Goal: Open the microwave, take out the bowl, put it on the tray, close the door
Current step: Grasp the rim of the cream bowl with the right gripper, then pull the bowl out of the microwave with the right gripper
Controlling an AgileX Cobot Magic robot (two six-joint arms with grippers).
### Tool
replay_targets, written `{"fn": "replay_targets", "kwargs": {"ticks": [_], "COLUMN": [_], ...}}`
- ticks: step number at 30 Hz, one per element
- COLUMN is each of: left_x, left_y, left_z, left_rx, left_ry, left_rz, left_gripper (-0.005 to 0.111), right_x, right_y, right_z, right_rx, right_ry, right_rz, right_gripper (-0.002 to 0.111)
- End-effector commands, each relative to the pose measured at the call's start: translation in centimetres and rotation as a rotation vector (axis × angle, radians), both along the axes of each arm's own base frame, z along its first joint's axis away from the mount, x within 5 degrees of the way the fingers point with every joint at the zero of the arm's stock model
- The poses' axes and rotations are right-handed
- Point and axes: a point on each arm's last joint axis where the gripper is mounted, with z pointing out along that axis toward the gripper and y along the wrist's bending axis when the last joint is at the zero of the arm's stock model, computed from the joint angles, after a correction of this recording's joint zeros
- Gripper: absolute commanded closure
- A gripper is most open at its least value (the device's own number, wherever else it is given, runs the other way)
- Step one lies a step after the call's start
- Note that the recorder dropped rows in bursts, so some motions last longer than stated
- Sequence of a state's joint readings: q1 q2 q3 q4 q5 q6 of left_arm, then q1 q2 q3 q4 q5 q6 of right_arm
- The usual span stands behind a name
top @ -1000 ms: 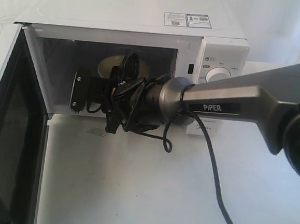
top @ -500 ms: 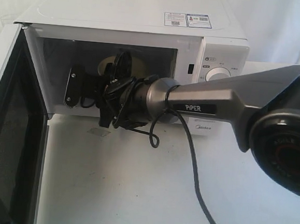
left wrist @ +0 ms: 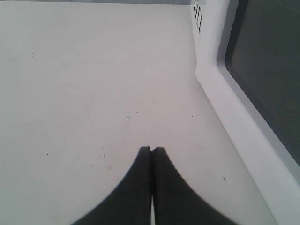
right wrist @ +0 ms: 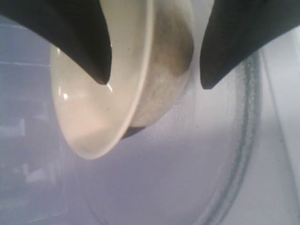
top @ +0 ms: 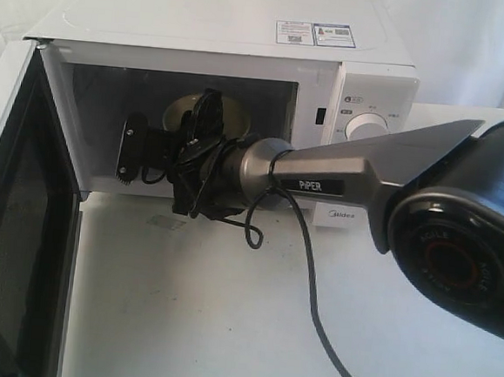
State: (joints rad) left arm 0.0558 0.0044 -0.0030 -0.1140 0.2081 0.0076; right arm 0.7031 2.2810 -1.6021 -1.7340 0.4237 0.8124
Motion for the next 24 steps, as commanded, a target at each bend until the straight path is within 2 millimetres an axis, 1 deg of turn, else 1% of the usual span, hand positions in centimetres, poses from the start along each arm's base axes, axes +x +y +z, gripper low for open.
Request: {"fn": "replay_targets", "kwargs": {"ticks": [1,4,6,9,11,12,16,18,24], "left_x": [0.0,0.0,0.0,0.0,0.0,0.0,0.0,0.0,0.0], "left_y": [0.0,0.0,0.0,0.0,0.0,0.0,0.0,0.0,0.0], "left_z": [-0.1,-0.1,-0.1,-0.1,-0.1,-0.1,-0.1,-0.1,-0.1], "left_rx": [-0.019,-0.019,-0.019,-0.019,-0.019,-0.019,-0.019,-0.019,-0.019], "left_ry": [-0.002,-0.002,-0.002,-0.002,-0.002,-0.002,-0.002,-0.002,-0.002], "left_rz": [0.004,0.004,0.004,0.004,0.004,0.004,0.004,0.004,0.004], "left_gripper": [0.107,0.107,0.107,0.107,0.107,0.107,0.107,0.107,0.107], "right_x": [0.3,0.3,0.4,0.4,0.4,0.4,0.3,0.0,-2.4], "right_y": [-0.3,-0.4,-0.4,-0.4,-0.4,-0.4,-0.4,-0.1,1.1], "right_z": [-0.1,-0.1,-0.1,-0.2,-0.2,-0.2,0.0,0.7,3.0], "right_rx": [-0.001,-0.003,-0.001,0.019,0.019,0.018,0.023,0.034,0.162], "right_ry": [-0.005,-0.008,-0.008,-0.002,-0.002,-0.003,-0.01,-0.02,0.032], "right_rz": [-0.014,-0.019,-0.022,-0.033,-0.033,-0.034,-0.041,-0.05,-0.189], "right_gripper": [0.054,0.054,0.06,0.082,0.101,0.108,0.108,0.108,0.108]}}
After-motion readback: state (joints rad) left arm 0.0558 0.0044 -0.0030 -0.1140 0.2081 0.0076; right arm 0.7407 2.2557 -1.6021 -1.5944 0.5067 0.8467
